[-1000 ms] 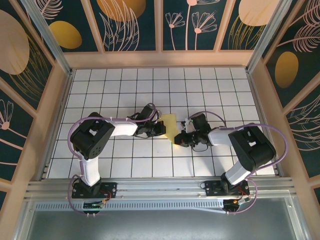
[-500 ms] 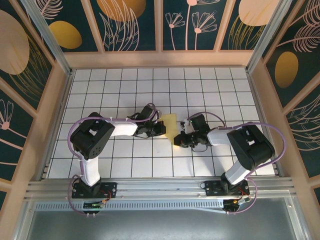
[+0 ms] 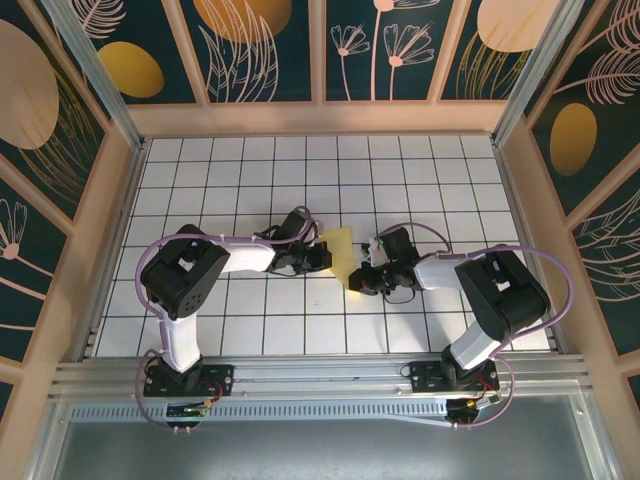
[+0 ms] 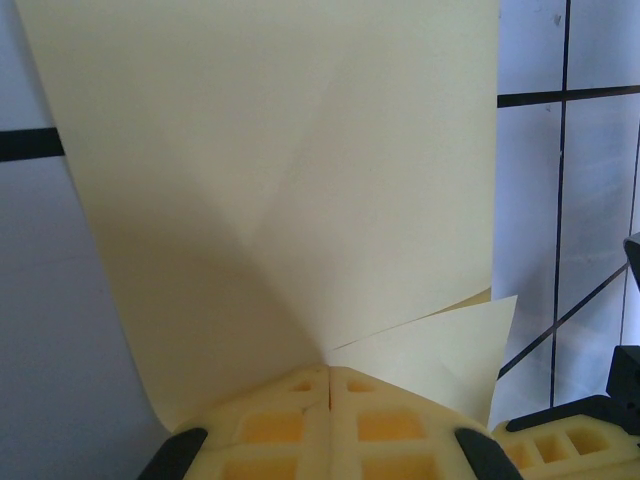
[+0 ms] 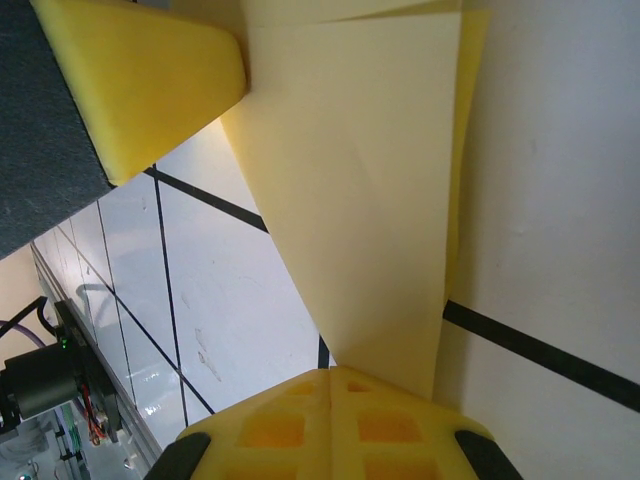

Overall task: Fold a paper plane with a square sheet of paper (fold left side to right side)
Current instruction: Third fold the triangle at the center of the table.

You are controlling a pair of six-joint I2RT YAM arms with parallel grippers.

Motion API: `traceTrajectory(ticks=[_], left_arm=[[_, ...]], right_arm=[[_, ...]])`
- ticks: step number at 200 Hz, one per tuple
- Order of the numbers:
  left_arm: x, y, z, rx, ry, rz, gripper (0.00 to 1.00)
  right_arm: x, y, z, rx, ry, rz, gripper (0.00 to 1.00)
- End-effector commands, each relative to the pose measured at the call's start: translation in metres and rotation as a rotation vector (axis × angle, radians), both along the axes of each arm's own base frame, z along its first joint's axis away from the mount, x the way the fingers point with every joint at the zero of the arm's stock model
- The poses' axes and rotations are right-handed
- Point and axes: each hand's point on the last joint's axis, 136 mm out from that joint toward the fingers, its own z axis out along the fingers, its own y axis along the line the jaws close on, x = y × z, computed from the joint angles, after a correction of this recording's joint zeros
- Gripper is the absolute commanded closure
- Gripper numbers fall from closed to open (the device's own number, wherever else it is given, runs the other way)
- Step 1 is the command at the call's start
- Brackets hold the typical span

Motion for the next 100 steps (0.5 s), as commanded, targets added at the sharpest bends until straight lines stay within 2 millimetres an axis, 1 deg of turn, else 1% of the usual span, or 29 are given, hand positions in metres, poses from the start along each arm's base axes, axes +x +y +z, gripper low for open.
traceTrajectory(ticks=[1, 26, 40, 42, 43, 46, 49, 70, 81, 85, 93, 98, 100], left_arm=[[-0.009, 0.029, -0.031, 0.159, 0.051, 0.037, 0.97], [-0.005, 0.027, -0.021, 0.146, 0.019, 0.03, 0.95], [-0.001, 0.026, -0.01, 0.14, -0.011, 0.03, 0.95], [0.0, 0.026, -0.008, 0.137, -0.019, 0.03, 0.95], [0.004, 0.022, -0.002, 0.126, -0.033, 0.032, 0.94], [0.008, 0.019, 0.005, 0.115, -0.052, 0.032, 0.94], [0.01, 0.019, 0.009, 0.111, -0.063, 0.033, 0.94], [0.017, 0.016, 0.035, 0.072, -0.132, 0.039, 0.93], [0.02, 0.013, 0.053, 0.035, -0.177, 0.043, 0.93], [0.016, 0.017, 0.05, 0.036, -0.174, 0.043, 0.93], [0.013, 0.018, 0.056, 0.017, -0.189, 0.042, 0.93], [0.011, 0.019, 0.054, 0.015, -0.186, 0.041, 0.93], [0.011, 0.018, 0.062, -0.001, -0.2, 0.041, 0.94]], right_arm=[[-0.007, -0.005, -0.012, -0.045, 0.023, 0.009, 1.0], [-0.01, -0.009, -0.02, -0.07, 0.044, 0.003, 1.0], [-0.014, -0.012, -0.026, -0.083, 0.065, 0.004, 1.0], [-0.015, -0.012, -0.027, -0.084, 0.067, 0.004, 1.0], [-0.015, -0.012, -0.027, -0.084, 0.067, 0.004, 1.0], [-0.016, -0.013, -0.029, -0.087, 0.072, 0.003, 1.0], [-0.016, -0.013, -0.03, -0.087, 0.074, 0.003, 1.0], [-0.019, -0.016, -0.034, -0.087, 0.085, -0.002, 1.0], [-0.02, -0.016, -0.035, -0.086, 0.085, 0.001, 1.0], [-0.02, -0.016, -0.035, -0.087, 0.085, 0.001, 1.0], [-0.02, -0.017, -0.037, -0.092, 0.086, 0.001, 1.0], [-0.021, -0.017, -0.037, -0.096, 0.087, 0.003, 1.0], [-0.021, -0.018, -0.037, -0.098, 0.087, 0.003, 1.0]])
